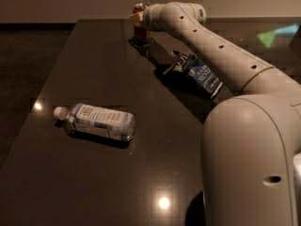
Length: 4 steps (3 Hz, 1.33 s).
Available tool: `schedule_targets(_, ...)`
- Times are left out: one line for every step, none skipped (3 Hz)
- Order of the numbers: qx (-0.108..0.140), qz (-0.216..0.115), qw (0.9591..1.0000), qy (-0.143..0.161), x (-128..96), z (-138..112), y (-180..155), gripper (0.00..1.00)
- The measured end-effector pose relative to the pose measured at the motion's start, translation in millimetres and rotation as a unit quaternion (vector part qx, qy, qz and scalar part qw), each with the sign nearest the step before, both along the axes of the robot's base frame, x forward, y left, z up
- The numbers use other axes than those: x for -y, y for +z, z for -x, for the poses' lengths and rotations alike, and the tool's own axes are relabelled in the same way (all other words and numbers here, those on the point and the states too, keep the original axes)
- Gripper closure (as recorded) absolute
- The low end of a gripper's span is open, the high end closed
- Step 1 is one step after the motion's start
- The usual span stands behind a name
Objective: Pick coke can
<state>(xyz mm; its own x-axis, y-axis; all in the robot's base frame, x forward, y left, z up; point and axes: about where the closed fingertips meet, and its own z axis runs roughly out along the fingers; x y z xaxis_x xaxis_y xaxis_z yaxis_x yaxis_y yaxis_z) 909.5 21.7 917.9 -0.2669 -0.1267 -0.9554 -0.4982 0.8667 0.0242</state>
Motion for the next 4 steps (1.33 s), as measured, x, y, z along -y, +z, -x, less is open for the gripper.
schedule_targets(0.007, -0.006, 0.9997, 0.023, -8.3, 20.4, 16.3, 1.00)
schedule_targets(0.009, -0.002, 0.9979, 0.064, -27.1, 50.0, 36.3, 1.00)
schedule_targets(-0.002, 0.010, 0.9956, 0.093, -38.4, 77.8, 47.2, 1.00)
schedule_targets(-0.010, 0.022, 0.9916, 0.127, -46.8, 103.5, 57.0, 1.00)
